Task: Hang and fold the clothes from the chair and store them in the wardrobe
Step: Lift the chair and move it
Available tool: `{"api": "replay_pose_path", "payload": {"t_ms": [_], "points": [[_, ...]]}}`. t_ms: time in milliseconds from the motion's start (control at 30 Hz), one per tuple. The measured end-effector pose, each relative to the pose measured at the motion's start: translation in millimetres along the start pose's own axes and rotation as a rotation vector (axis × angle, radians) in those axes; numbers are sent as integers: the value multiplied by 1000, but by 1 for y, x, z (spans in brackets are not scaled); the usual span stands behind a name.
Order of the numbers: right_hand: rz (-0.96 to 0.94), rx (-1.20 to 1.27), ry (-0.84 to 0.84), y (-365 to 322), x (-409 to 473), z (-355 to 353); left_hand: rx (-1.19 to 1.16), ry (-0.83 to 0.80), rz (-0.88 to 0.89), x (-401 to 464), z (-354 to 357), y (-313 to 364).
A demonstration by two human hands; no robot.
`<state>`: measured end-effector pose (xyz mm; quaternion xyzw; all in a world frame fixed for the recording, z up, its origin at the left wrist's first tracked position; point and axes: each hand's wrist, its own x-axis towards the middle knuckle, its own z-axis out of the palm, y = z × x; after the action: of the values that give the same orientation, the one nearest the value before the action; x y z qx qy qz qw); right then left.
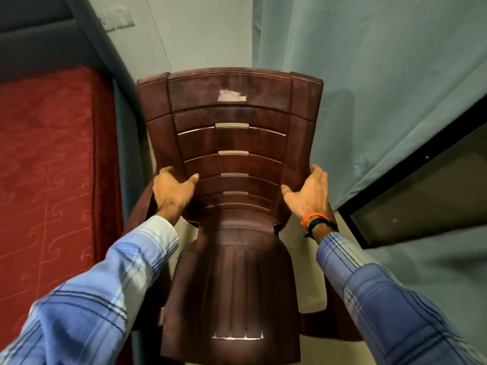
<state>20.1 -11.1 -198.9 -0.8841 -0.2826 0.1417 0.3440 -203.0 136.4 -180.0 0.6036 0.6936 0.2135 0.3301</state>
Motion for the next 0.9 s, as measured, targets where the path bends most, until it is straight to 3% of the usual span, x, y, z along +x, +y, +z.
{"api": "replay_pose_path", "payload": {"t_ms": [300, 567, 900], "points": [[55, -34, 20, 17, 61, 35, 65, 169, -86, 71, 19, 3], [29, -1, 129, 26, 81, 57, 132, 168, -110, 101, 33, -16], [-72, -70, 18, -36, 155, 94, 126, 229, -130, 164, 18, -11]]}}
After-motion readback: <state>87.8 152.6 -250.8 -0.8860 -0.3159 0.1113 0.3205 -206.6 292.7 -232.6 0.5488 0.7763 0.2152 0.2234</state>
